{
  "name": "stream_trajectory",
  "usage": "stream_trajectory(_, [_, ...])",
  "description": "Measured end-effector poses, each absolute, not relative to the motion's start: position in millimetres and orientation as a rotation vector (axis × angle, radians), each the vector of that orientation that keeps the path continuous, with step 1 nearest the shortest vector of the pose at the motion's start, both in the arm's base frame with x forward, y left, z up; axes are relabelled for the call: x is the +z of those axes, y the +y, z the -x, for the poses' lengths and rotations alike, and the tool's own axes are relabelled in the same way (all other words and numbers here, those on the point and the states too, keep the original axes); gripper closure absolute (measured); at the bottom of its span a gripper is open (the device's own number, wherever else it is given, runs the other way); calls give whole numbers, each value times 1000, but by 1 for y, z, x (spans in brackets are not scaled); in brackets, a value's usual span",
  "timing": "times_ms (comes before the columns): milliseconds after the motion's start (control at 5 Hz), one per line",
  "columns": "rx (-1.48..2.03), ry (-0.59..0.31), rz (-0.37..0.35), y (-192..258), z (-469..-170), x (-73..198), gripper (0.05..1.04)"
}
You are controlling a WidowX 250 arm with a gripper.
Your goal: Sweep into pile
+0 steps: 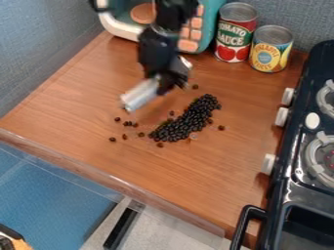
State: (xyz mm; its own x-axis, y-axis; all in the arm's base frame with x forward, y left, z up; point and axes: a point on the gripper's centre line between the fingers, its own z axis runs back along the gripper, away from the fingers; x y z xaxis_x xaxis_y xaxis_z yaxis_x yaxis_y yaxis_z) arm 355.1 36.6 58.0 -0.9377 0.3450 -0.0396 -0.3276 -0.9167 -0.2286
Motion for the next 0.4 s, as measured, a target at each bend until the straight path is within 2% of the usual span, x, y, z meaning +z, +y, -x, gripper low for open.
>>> stream_trajectory(200, [2772,-354,135,55,-353,74,704])
stream_trajectory(400, [2787,-398,107,80,-348,78,704])
